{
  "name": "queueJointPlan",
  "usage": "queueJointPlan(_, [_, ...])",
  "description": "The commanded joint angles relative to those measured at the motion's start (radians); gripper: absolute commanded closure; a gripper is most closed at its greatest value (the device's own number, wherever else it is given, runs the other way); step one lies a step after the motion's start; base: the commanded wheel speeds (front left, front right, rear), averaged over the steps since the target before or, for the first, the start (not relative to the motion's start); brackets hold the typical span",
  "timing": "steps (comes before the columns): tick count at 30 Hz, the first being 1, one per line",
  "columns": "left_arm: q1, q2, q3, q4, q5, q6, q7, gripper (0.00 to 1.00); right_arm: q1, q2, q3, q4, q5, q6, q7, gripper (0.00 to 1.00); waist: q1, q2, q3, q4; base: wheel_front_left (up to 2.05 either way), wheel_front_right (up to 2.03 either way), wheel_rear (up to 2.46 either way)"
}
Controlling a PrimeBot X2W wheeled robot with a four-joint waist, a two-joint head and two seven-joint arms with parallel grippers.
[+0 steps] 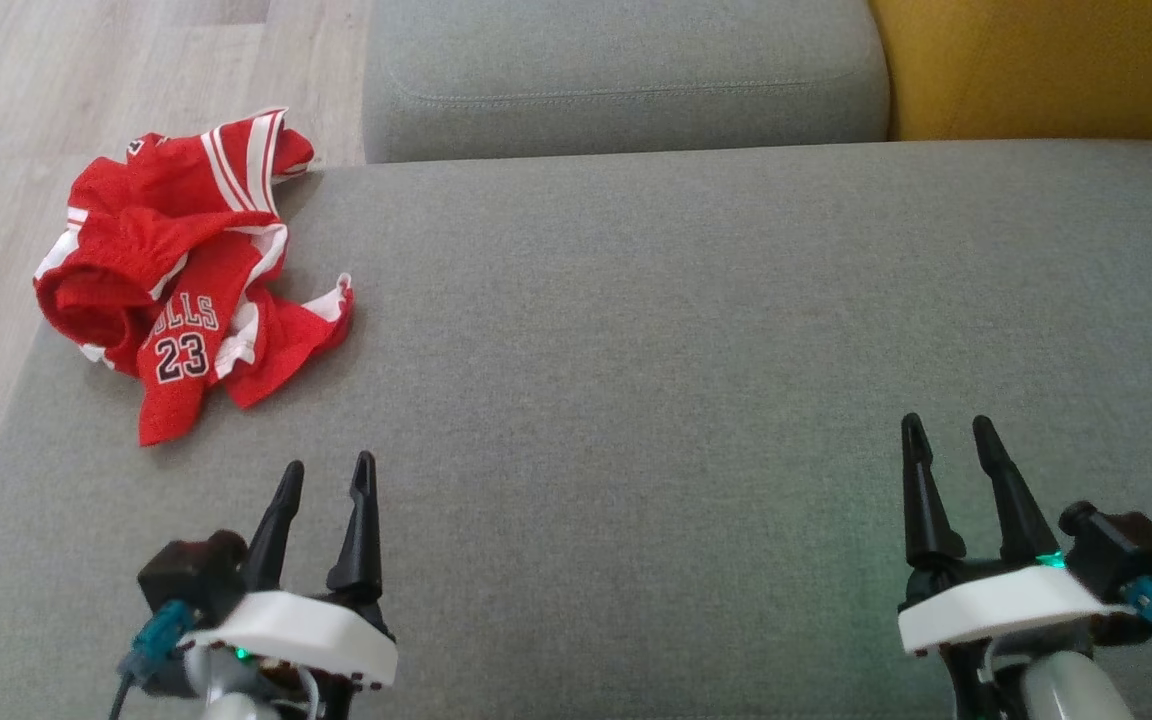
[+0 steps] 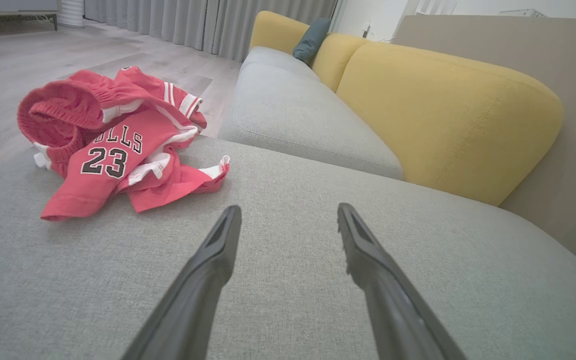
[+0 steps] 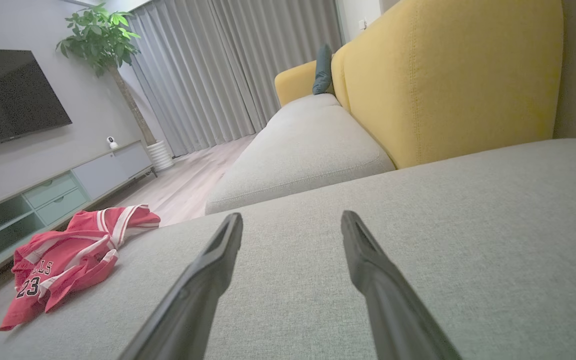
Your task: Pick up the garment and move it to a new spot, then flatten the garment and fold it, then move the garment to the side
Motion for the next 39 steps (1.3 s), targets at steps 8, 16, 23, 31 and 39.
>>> queueJointPlan(8, [-0.015,0.011,0.016,-0.047,0.113,0.013,-0.038,0.0,-0.019,-0.009,0.028,-0.056,-0.118,0.007,-0.039,0.0,-0.0001,0.0,-0.002,0.001,0.0,0.0,0.0])
queueJointPlan(16, [-0.012,0.011,0.004,-0.052,0.204,0.022,-0.061,0.0,-0.015,-0.01,0.036,-0.068,-0.206,0.007,-0.063,0.0,-0.0001,0.0,-0.002,0.002,0.0,0.0,0.0])
queueJointPlan(23, [-0.008,0.011,-0.005,-0.057,0.281,0.034,-0.082,0.0,-0.013,-0.01,0.041,-0.066,-0.287,0.008,-0.083,0.0,-0.0001,0.0,-0.004,0.003,0.0,0.0,0.0])
queueJointPlan(31, [-0.008,0.01,0.001,-0.049,0.274,0.035,-0.083,0.0,-0.017,-0.01,0.036,-0.054,-0.282,0.008,-0.084,0.0,-0.0001,0.0,-0.003,0.004,0.0,0.0,0.0])
queueJointPlan(39, [-0.01,0.009,0.005,-0.044,0.271,0.036,-0.083,0.0,-0.02,-0.01,0.036,-0.049,-0.278,0.008,-0.084,0.0,-0.0001,0.0,-0.003,0.004,0.0,0.0,0.0])
